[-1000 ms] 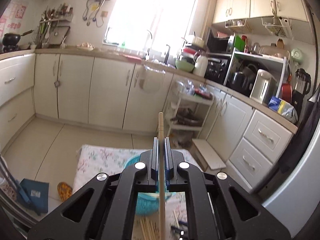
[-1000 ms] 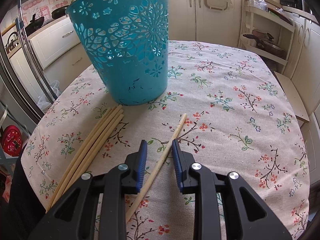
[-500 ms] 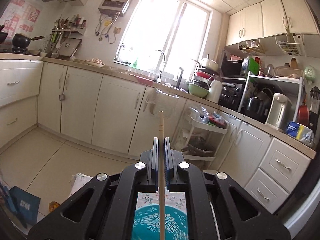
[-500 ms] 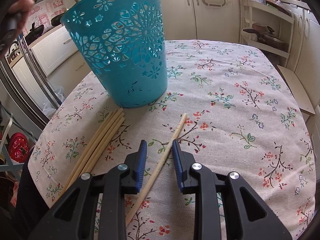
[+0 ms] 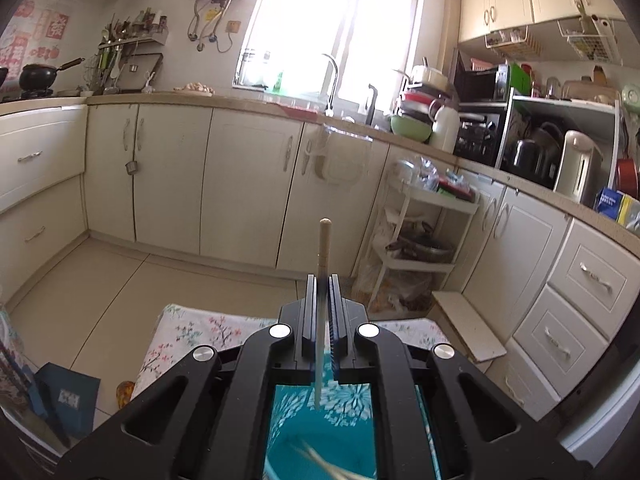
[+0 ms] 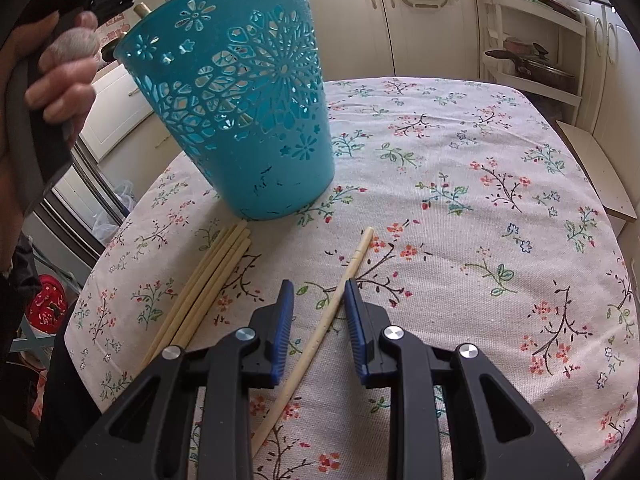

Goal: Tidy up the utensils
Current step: 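Lower the chopstick into the teal basket with the left tool, then open the left tool to release the chopstick and withdraw it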

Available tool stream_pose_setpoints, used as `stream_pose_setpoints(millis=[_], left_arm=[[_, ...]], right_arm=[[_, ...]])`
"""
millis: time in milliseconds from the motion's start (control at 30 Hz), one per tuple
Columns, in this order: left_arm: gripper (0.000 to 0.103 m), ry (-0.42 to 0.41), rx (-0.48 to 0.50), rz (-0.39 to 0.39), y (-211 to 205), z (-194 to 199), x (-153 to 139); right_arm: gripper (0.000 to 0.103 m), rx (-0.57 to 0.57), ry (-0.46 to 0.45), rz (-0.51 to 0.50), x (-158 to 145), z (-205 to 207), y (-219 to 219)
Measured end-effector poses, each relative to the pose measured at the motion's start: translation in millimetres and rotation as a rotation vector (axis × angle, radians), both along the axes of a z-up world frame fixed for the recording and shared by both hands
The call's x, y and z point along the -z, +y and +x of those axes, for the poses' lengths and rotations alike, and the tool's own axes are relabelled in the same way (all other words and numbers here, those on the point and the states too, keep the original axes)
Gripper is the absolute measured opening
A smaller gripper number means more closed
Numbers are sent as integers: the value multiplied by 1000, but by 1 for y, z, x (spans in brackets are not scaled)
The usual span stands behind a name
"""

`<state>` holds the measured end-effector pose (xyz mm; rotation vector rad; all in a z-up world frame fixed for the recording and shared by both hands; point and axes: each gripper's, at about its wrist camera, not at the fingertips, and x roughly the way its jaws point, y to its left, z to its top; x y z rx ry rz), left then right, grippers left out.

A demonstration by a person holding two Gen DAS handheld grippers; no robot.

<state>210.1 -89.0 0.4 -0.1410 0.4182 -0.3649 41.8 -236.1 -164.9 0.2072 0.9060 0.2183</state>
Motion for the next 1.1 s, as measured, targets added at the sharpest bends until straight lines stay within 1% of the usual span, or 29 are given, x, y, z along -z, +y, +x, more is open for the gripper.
stream_pose_setpoints(millis=[33, 100, 133, 167, 233, 300, 367, 433, 467, 500, 533, 567, 633, 667, 733, 767, 833, 933, 1000, 1067, 1100], left_arm=[[7, 9, -1, 5, 2, -4, 2], [19, 28, -2, 12, 9, -11, 4], [35, 33, -14, 20, 14, -18, 4], [49, 31, -26, 24, 17, -22, 3], [56, 17, -53, 26, 28, -36, 0], [59, 17, -63, 31, 39, -49, -2], [65, 21, -77, 34, 50, -61, -2], [67, 35, -99, 33, 64, -73, 2], [68, 48, -108, 28, 72, -79, 5], [68, 59, -114, 22, 78, -82, 8], [68, 75, -120, 15, 85, -86, 12], [68, 90, -124, 13, 91, -89, 16], [68, 121, -136, 15, 102, -95, 27], [68, 134, -139, 15, 105, -97, 31], [68, 163, -148, 14, 113, -102, 43], [68, 176, -151, 15, 114, -103, 49], [68, 218, -155, 27, 117, -106, 65], [68, 281, -157, 41, 116, -111, 84], [68, 311, -158, 50, 115, -115, 93], [68, 329, -157, 58, 115, -121, 97], [68, 335, -157, 62, 115, -124, 98]], right_arm=[[27, 0, 0, -2, 0, 0, 0], [27, 0, -1, -6, 0, 0, 1], [27, 1, -1, -8, -1, -1, 1], [27, 1, -2, -12, -1, -1, 1], [27, 4, -4, -25, -1, -3, 3], [27, 9, -6, -54, -1, -4, 7], [27, 10, -5, -80, -2, -3, 12], [27, 1, -3, -111, -3, -3, 15], [27, -26, -5, -143, -3, -3, 19], [24, -61, -8, -171, -4, -3, 21], [15, -138, -13, -200, -5, -3, 25], [13, -205, -8, -202, -6, -3, 25], [12, -272, 14, -204, -7, -2, 22], [12, -271, 30, -216, -9, 0, 18], [13, -217, 53, -227, -10, 4, 10], [16, -196, 64, -215, -9, 5, 8], [25, -135, 66, -179, -7, 6, 6], [32, -81, 46, -198, -5, 4, 17], [31, -68, 22, -201, -4, 1, 25], [23, -108, 9, -209, -5, -1, 32], [14, -148, 12, -213, -7, 0, 34]])
